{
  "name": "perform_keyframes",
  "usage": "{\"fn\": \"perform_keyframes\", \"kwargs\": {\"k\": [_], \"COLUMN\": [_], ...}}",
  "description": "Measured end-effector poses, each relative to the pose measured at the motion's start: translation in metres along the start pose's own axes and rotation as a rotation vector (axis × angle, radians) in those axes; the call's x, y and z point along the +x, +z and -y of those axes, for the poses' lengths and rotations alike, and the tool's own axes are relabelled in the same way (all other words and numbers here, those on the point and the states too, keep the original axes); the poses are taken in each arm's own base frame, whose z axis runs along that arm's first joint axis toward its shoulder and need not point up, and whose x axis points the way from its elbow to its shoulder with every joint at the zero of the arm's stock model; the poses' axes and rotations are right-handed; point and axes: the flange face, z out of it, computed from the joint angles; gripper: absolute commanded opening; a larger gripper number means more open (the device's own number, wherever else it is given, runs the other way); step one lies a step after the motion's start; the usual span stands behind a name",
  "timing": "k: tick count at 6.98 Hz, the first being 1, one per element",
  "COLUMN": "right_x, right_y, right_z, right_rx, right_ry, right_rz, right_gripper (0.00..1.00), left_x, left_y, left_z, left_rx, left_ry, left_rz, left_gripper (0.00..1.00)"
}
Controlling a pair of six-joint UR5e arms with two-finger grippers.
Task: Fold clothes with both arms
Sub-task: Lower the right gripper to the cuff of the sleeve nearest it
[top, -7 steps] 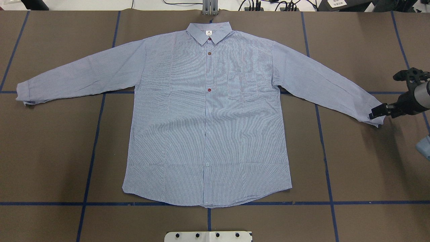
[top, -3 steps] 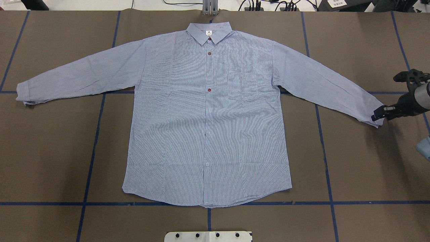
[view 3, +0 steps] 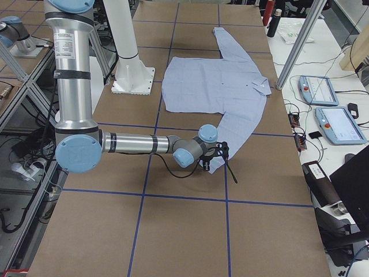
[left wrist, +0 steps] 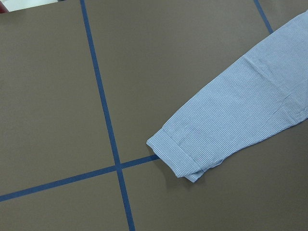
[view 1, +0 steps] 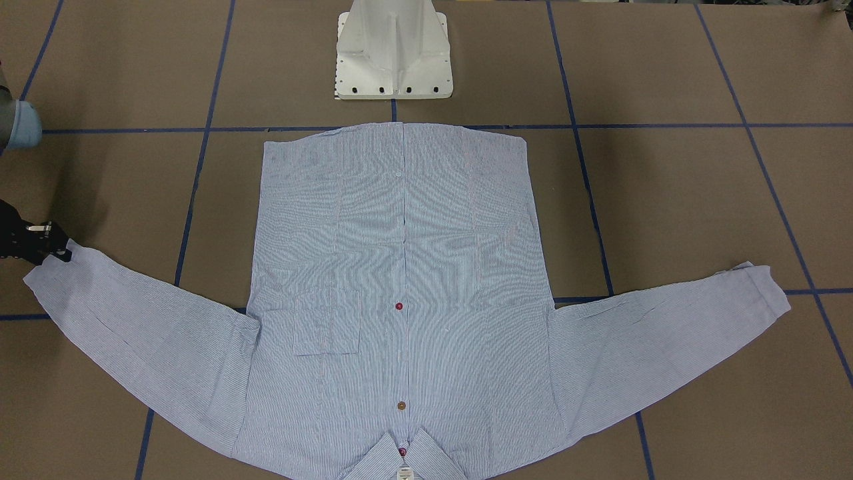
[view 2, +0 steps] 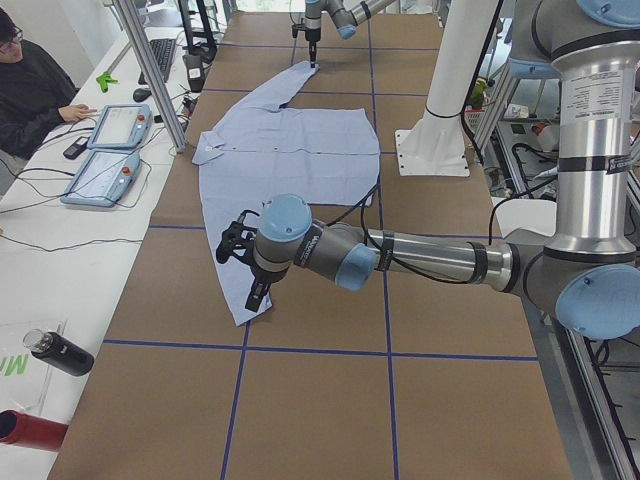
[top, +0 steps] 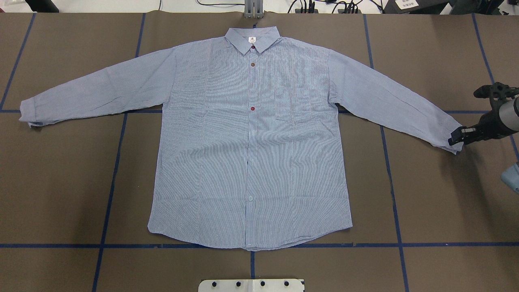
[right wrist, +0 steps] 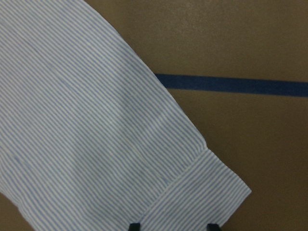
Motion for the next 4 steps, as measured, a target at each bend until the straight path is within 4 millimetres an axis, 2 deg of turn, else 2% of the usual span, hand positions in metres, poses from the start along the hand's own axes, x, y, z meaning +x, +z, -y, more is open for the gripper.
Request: {"fn": "perform_keyframes", "kwargs": {"k": [2, 4], "right_x": [-0.0044, -0.0036], "right_y": [-0.0016, -0.0014], "right_z": [0.0028, 0.0018], "right_rx": [-0.007, -0.011], "right_ry": [0.004, 0.008], "right_rz": [0.0, -0.002], "right_gripper": [0.32, 0.36], "left_x": [-0.0002, -0.0004], "left_y": [0.0006, 0.0003], "left_z": [-0.0001, -0.0002], "left_rx": [-0.001, -0.001], "left_ry": [0.0, -0.001], "left_rz": [0.0, 0.0], "left_gripper": [1.0, 1.0]}}
